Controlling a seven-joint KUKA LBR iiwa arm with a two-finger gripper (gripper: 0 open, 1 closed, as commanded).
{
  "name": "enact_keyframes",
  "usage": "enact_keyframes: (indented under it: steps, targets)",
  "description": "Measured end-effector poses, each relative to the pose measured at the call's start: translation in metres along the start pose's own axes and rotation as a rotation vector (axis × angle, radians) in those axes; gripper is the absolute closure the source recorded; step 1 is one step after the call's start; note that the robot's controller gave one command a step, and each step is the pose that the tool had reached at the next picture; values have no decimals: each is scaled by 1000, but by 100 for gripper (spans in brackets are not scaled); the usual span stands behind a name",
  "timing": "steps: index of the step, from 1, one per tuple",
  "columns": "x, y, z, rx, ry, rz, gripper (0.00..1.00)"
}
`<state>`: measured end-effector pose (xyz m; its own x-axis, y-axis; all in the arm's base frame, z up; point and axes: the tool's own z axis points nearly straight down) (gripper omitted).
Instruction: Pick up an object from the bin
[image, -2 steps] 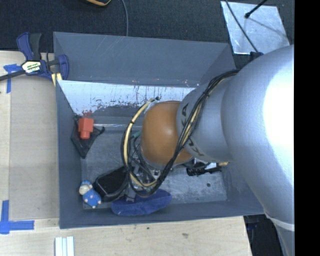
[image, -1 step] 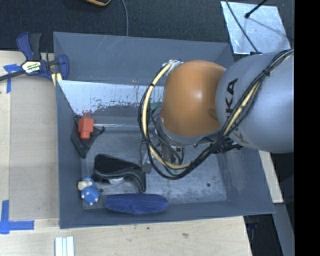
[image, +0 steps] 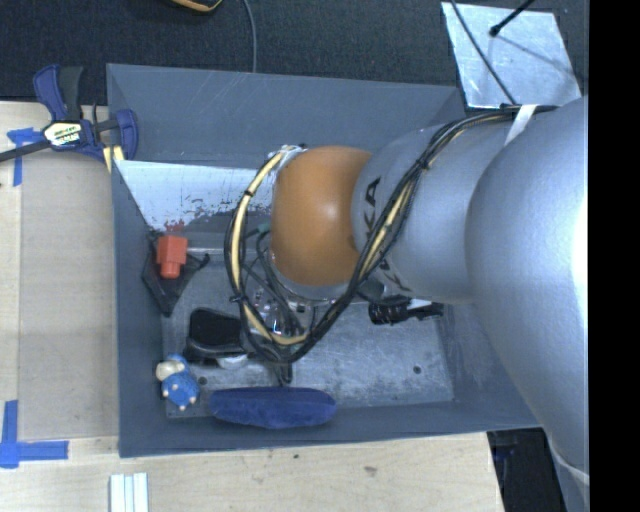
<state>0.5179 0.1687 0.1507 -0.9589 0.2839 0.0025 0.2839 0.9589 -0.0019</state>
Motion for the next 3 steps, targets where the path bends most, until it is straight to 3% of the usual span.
enact_keyframes:
  steps: [1,2,3]
  targets:
    - [-30,-11,-125,-8,-13,-4,100]
    - [-71,22,0,1,0,57,100]
    - [-30,37,33,-2,-3,-335,100]
